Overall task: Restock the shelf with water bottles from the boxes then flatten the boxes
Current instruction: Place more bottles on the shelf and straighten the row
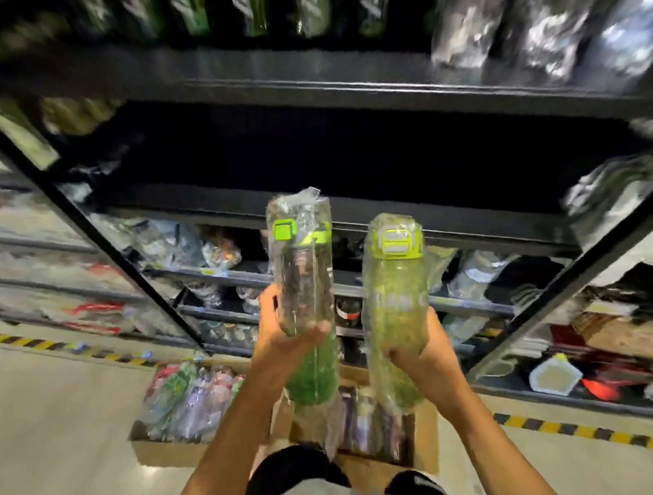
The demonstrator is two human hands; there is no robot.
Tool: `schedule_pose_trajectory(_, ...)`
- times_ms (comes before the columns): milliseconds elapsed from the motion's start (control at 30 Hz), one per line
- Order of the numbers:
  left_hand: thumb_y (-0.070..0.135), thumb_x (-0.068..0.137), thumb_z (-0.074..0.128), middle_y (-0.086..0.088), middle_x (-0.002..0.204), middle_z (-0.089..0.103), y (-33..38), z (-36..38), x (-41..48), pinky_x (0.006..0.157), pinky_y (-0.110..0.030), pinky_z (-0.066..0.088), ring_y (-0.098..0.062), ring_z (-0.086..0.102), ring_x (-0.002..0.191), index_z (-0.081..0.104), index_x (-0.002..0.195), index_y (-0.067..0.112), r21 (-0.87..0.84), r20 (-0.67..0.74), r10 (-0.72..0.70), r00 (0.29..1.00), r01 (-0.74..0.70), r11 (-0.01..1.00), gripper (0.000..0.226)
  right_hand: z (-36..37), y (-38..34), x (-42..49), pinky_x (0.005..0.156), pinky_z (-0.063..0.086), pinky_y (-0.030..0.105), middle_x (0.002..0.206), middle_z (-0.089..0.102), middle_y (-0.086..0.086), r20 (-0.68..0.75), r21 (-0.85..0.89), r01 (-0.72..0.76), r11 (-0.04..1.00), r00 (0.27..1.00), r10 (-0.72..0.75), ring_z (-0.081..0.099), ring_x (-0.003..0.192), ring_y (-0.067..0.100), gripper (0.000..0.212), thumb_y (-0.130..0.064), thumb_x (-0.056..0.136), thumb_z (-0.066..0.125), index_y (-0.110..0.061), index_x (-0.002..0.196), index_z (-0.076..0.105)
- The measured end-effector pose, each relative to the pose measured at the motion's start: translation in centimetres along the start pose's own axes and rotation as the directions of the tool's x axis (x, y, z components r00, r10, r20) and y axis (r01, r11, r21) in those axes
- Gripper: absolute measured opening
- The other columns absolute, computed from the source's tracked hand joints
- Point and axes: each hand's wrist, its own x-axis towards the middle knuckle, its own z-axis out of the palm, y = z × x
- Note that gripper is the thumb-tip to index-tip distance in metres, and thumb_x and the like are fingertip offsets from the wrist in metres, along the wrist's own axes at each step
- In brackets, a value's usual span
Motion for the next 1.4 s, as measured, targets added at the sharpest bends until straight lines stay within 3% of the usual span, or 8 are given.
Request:
schedule_pose_trajectory(100,0.026,0.086,0.076,0.028,0.13,0.048,3.3,0.5,0.8,0.085,-0.001,0.042,0.029,0.052,0.106,0.029,0.142,0.037,0.005,-0.028,0.083,0.996,-0.082,0.997,0.075,-0.9,-4.2,1.2,0.078,0.056,0.019,0.113,0.07,-0.016,-0.018,0.033,0.065,0.997,0.998,-0.065,0.069,0.102,0.0,0.079,-0.053,0.056,0.081,-0.038,0.127,0.05)
schedule_pose_trajectory(200,0.052,0.084,0.068,0.05,0.125,0.032,6.6,0.5,2.5,0.102,-0.01,0.03,0.045,0.033,0.1,0.023,0.138,0.05,0.028,-0.015,0.156,0.988,-0.156,0.987,0.07,-1.6,-7.6,3.0,0.082,0.056,0.02,0.12,0.068,-0.018,-0.05,0.045,0.147,0.988,0.988,-0.145,0.069,0.106,-0.001,0.089,-0.063,0.054,0.081,-0.038,0.134,0.05)
schedule_pose_trajectory(300,0.058,0.07,0.064,0.049,0.119,0.056,10.0,0.1,5.4,0.092,-0.006,0.041,0.023,0.051,0.115,0.037,0.136,0.046,-0.003,0.006,0.26,0.966,-0.26,0.966,0.072,-1.9,-11.4,4.9,0.08,0.055,0.017,0.113,0.072,-0.019,-0.082,0.054,0.243,0.968,0.968,-0.238,0.07,0.103,-0.001,0.08,-0.06,0.056,0.082,-0.039,0.128,0.053)
schedule_pose_trajectory(500,0.045,0.076,0.072,0.011,0.138,0.061,18.2,-1.2,10.9,0.107,-0.034,0.047,-0.012,0.057,0.131,0.043,0.144,0.03,-0.015,0.106,0.435,0.894,-0.436,0.9,0.075,-2.3,-19.4,9.0,0.091,0.057,0.028,0.117,0.072,-0.02,-0.157,0.093,0.4,0.912,0.91,-0.383,0.07,0.111,0.006,0.073,-0.055,0.062,0.083,-0.042,0.127,0.052)
schedule_pose_trajectory(800,0.038,0.078,0.088,0.013,0.124,0.07,30.6,-1.5,23.0,0.105,-0.042,0.054,-0.005,0.068,0.113,0.055,0.132,0.032,-0.017,0.143,0.505,0.851,-0.508,0.861,0.064,-2.7,-31.3,18.7,0.091,0.057,0.031,0.119,0.071,-0.013,-0.269,0.068,0.501,0.863,0.842,-0.468,0.071,0.107,0.004,0.048,-0.034,0.086,0.083,-0.039,0.124,0.055)
schedule_pose_trajectory(1000,0.047,0.078,0.087,0.008,0.16,0.037,32.9,0.0,29.4,0.118,-0.037,0.037,-0.014,0.039,0.144,0.029,0.156,0.026,0.093,0.122,0.521,0.845,-0.533,0.841,0.1,-2.3,-34.3,25.0,0.083,0.055,0.024,0.118,0.068,-0.013,-0.316,-0.028,0.458,0.888,0.839,-0.443,0.068,0.105,0.003,0.057,-0.036,0.085,0.084,-0.027,0.133,0.054)
schedule_pose_trajectory(1267,0.048,0.072,0.09,0.0,0.147,0.051,32.2,1.3,33.3,0.114,-0.044,0.045,-0.016,0.053,0.132,0.038,0.142,0.022,0.064,0.105,0.481,0.87,-0.489,0.87,0.091,-2.6,-33.1,30.0,0.098,0.057,0.04,0.117,0.069,-0.005,-0.347,-0.106,0.414,0.904,0.836,-0.424,0.068,0.107,0.01,0.051,-0.032,0.083,0.086,-0.024,0.122,0.055)
schedule_pose_trajectory(1400,0.041,0.079,0.088,0.008,0.132,0.053,31.9,1.5,34.4,0.104,-0.033,0.046,-0.012,0.054,0.122,0.036,0.139,0.018,0.08,0.078,0.451,0.889,-0.456,0.886,0.082,-3.1,-32.7,31.3,0.102,0.055,0.042,0.123,0.065,-0.002,-0.358,-0.114,0.407,0.906,0.834,-0.42,0.065,0.114,0.013,0.058,-0.034,0.082,0.087,-0.022,0.124,0.048)
